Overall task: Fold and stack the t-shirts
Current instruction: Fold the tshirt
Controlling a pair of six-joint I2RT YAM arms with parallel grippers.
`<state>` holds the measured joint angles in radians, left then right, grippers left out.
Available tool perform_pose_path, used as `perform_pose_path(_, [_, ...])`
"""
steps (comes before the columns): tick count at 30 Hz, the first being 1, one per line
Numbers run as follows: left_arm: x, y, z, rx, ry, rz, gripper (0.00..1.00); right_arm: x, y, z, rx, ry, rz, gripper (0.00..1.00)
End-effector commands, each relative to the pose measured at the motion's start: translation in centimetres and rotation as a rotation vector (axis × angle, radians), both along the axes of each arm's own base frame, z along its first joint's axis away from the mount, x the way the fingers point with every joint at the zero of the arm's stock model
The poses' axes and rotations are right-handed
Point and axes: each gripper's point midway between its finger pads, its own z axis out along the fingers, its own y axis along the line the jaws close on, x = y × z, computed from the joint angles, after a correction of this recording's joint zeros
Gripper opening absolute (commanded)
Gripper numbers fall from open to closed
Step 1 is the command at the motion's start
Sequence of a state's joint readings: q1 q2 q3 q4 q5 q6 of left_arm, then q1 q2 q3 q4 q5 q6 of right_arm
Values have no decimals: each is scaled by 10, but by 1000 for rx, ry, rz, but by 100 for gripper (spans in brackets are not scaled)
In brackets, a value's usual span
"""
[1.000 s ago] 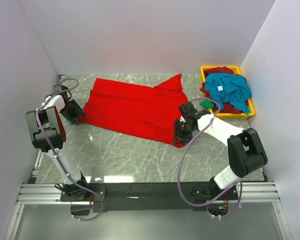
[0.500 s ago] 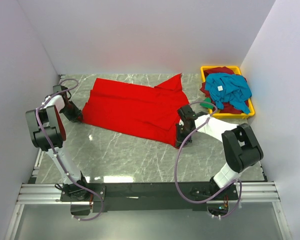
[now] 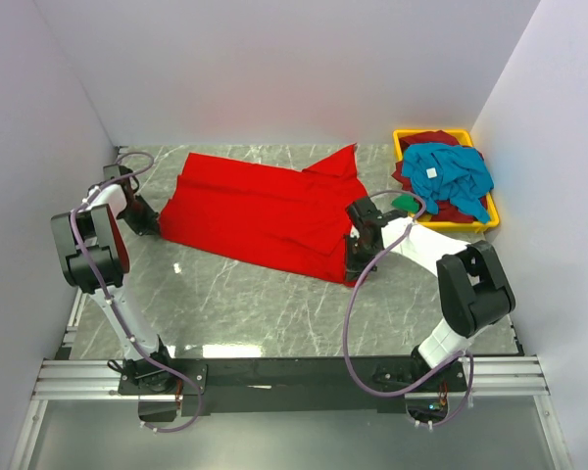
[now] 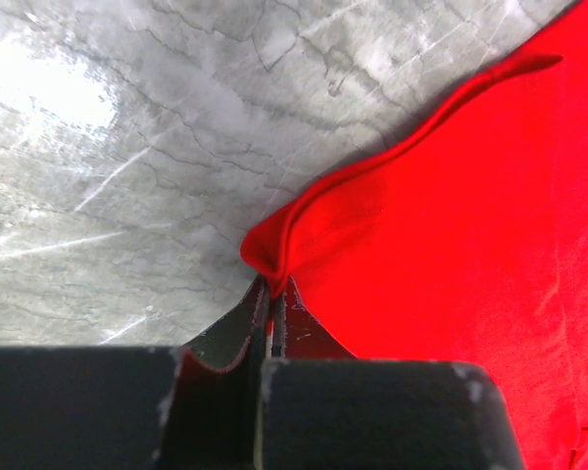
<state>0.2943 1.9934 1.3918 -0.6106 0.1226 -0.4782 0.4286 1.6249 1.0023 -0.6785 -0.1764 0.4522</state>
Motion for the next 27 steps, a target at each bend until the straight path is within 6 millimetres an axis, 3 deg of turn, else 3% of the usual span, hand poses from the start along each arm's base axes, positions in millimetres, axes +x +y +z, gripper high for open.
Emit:
perform_pose_path(1, [0, 22, 4, 81, -6, 7, 1, 8, -7, 17, -19, -37, 2, 0])
perform_pose_path(8, [-6, 38, 6, 114, 6, 34, 1, 16, -24, 19, -51, -33, -8, 0])
perform_pose_path(13, [-5, 37, 10, 95, -13, 28, 1, 18, -27, 16, -59, -7, 12, 0])
perform_pose_path(22, [-6, 36, 12, 91, -21, 24, 1, -1, -32, 3, -71, 59, 22, 1])
perform_pose_path(23, [-6, 36, 12, 92, -19, 23, 1, -2, -32, 3, -72, 64, 22, 3])
perform_pose_path(26, [-6, 38, 16, 103, -16, 29, 13, -4, -34, 6, -77, 64, 12, 21])
perform_pose_path(27, [-6, 38, 18, 109, -19, 31, 26, -4, -34, 10, -75, 60, 11, 33])
